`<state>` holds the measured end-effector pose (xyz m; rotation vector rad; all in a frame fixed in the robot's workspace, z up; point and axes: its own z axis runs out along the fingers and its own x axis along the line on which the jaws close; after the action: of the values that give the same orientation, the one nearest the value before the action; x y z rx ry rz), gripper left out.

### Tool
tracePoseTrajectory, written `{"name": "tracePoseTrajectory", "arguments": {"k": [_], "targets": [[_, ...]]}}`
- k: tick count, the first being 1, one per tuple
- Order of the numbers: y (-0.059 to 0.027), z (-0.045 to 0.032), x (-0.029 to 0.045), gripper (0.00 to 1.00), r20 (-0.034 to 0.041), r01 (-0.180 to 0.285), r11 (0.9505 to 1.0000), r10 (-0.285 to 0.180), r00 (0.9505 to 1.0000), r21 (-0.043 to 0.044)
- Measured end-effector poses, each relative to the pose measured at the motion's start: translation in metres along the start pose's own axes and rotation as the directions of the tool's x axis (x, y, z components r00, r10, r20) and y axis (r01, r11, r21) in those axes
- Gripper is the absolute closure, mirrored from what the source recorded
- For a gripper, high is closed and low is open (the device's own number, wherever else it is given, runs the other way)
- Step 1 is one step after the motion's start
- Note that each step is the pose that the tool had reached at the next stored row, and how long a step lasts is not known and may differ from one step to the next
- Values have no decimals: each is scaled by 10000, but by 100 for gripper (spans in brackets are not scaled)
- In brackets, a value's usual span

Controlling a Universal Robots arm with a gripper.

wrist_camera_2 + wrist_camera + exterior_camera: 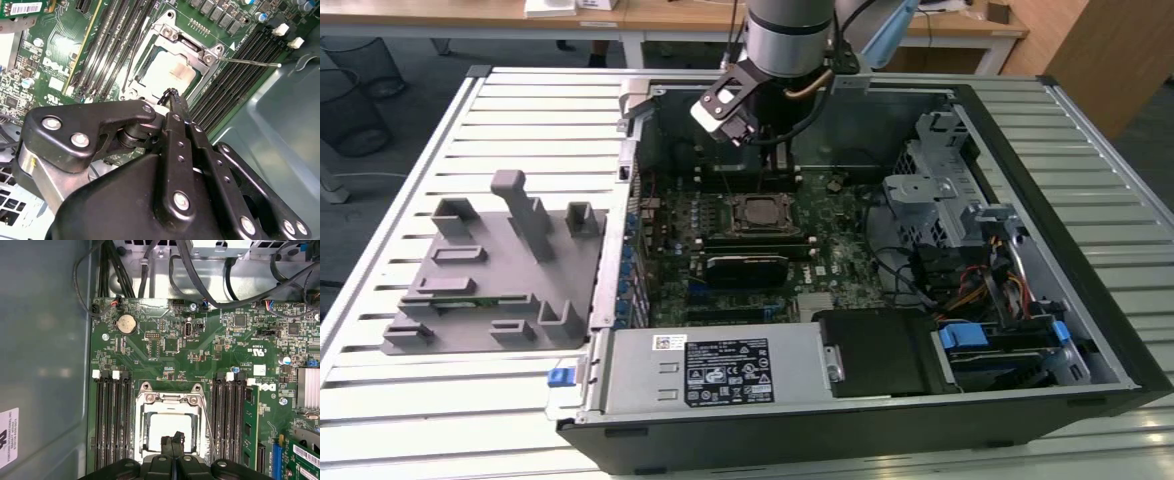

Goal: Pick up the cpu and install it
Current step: 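Install the first cpu locking lever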

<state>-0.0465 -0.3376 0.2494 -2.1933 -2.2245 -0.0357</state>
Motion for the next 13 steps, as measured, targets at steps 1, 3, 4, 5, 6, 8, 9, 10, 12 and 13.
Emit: {"name": "tracePoseTrajectory", "arguments": {"k": [1, 3, 4, 5, 6, 8, 9, 10, 12, 13], "targets": [[0, -8, 0, 89, 1, 0, 10000, 0, 10000, 0], [0, -25, 1, 89, 0, 0, 10000, 0, 10000, -1], [0, -33, 1, 89, 0, 0, 10000, 0, 10000, 0], [0, -41, 1, 89, 0, 0, 10000, 0, 10000, 0], [0, -49, 1, 89, 0, 0, 10000, 0, 10000, 0], [0, -69, 2, 89, 0, 0, 10000, 0, 10000, 0], [0, -80, 2, 89, -1, 0, 10000, 0, 10000, -1], [0, -92, 3, 89, 0, 0, 10000, 0, 10000, 0], [0, -111, 3, 89, 1, 0, 10000, 0, 10000, 0], [1, -119, 3, 89, 1, 0, 10000, 0, 10000, 1]]}}
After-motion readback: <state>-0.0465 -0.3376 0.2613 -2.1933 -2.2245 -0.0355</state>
